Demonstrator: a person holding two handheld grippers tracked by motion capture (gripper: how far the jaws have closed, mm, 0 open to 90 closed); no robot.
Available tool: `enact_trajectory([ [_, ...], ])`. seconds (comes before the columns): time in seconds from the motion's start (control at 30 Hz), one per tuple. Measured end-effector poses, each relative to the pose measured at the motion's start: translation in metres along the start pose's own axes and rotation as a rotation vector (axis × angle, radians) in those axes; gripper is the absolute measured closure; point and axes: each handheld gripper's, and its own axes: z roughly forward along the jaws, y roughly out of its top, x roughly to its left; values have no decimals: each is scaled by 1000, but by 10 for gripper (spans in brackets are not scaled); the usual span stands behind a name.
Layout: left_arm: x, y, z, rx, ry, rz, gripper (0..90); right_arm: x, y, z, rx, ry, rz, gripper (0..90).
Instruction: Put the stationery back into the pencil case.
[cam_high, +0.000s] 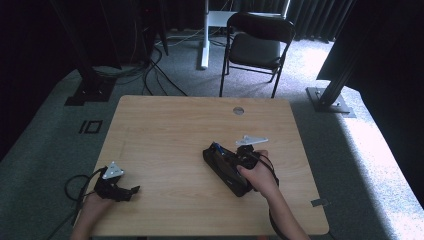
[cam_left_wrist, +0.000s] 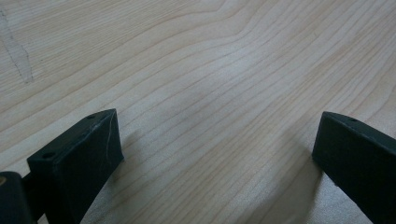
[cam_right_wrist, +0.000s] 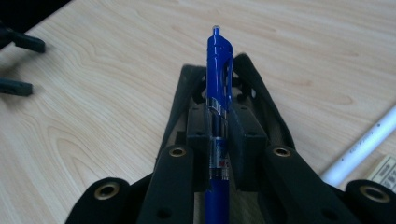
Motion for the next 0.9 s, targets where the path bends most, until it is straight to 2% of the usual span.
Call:
enact_trajectory([
  [0.1,0,0,0,0,0,0,17,1,-2,4,29,2,-5,794],
  [0.23,0,0,0,0,0,0,17,4,-4,11,72,-22,-26,794],
  [0.53,0,0,0,0,0,0,16,4,-8,25,137,-22,-13,791],
  [0.73,0,0,0,0,0,0,16,4,-8,23,126,5,-7,766],
  [0.9,0,0,0,0,0,0,16,2,-3,9,63,16,2,750],
])
